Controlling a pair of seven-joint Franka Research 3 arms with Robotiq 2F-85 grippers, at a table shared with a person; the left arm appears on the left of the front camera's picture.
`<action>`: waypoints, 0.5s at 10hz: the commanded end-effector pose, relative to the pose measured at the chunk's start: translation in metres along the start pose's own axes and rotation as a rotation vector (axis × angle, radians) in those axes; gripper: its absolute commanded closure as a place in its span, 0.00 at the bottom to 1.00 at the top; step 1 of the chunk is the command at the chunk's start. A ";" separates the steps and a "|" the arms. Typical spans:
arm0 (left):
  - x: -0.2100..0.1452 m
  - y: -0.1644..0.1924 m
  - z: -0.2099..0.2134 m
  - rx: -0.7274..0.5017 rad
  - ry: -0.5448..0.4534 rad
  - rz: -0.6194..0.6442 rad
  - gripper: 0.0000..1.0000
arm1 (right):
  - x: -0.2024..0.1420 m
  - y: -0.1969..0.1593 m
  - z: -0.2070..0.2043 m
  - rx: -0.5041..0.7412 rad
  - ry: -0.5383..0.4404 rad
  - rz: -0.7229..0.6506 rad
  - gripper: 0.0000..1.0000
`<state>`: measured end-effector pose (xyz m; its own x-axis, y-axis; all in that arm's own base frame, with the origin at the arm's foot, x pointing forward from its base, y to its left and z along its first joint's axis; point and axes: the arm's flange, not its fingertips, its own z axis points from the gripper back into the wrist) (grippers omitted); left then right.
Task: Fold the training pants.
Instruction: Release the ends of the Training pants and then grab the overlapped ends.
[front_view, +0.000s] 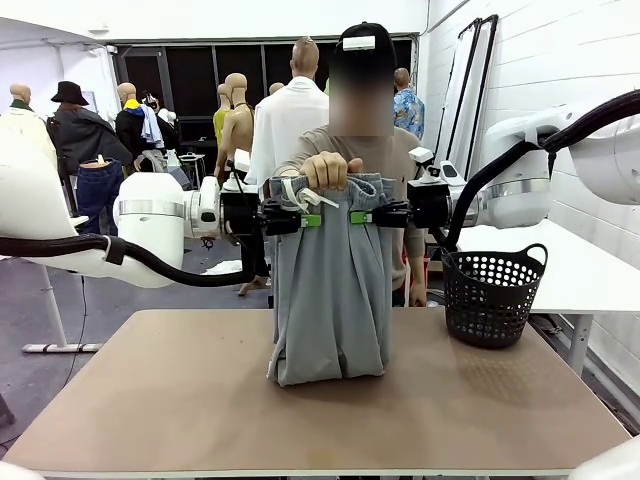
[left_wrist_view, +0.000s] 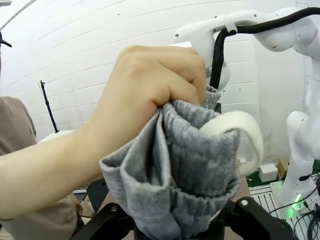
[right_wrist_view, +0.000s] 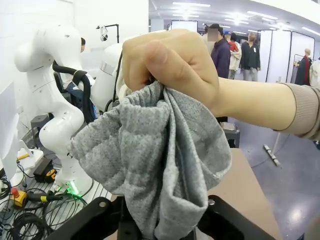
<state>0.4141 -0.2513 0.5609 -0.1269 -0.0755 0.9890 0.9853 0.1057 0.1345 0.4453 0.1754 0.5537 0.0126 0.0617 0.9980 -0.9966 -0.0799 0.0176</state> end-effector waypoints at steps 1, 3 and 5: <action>0.001 0.002 -0.001 0.021 0.008 -0.024 1.00 | 0.004 -0.006 -0.003 0.014 0.010 0.005 1.00; 0.005 0.005 0.002 0.049 -0.013 -0.035 1.00 | 0.005 -0.007 -0.001 0.021 0.021 0.003 1.00; 0.007 0.006 0.002 0.070 -0.011 -0.052 1.00 | 0.004 -0.006 -0.001 0.037 0.037 0.008 1.00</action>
<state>0.4181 -0.2461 0.5631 -0.1481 -0.0911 0.9848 0.9769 0.1413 0.1600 0.4453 0.1756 0.5549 0.0056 0.0745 0.9972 -0.9960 -0.0884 0.0122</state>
